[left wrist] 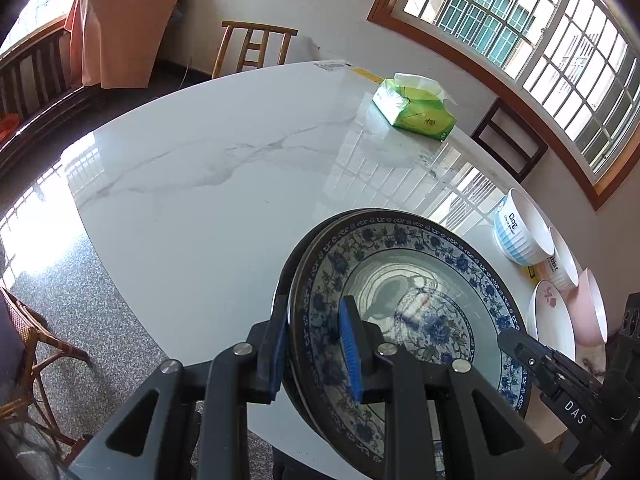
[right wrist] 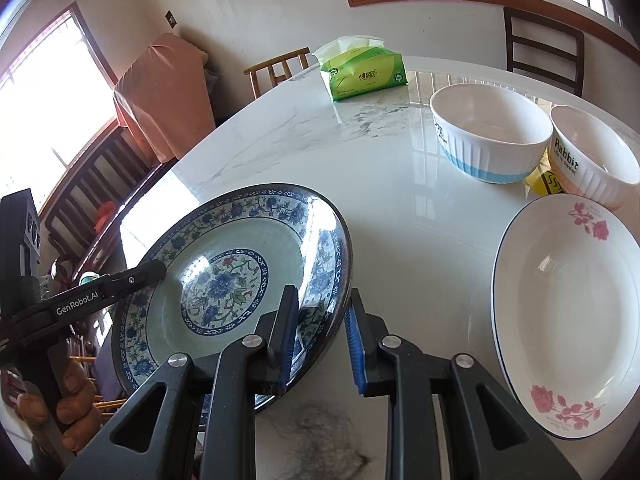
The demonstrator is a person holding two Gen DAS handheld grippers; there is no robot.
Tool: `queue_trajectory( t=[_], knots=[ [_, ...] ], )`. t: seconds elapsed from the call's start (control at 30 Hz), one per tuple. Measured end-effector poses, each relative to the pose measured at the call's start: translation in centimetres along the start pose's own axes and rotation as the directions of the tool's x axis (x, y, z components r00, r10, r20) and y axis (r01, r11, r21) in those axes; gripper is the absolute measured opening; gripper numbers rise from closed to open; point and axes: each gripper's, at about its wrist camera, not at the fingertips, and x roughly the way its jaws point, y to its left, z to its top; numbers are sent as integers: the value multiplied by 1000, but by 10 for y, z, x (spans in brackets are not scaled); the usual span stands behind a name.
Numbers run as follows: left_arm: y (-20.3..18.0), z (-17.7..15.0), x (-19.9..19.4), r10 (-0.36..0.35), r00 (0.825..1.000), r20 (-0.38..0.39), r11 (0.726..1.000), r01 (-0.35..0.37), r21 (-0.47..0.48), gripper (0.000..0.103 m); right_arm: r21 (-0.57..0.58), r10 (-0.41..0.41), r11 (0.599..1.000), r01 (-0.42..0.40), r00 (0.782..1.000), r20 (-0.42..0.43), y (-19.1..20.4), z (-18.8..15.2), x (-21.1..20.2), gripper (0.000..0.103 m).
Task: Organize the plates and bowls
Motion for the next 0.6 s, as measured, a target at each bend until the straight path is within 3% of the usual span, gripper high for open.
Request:
queue_trajectory(
  t=[0.6],
  knots=[
    [2, -1, 6, 18, 1000, 13, 1000, -18, 13, 24, 0, 0, 1000, 0, 1000, -20, 3, 1, 11, 23]
  ],
)
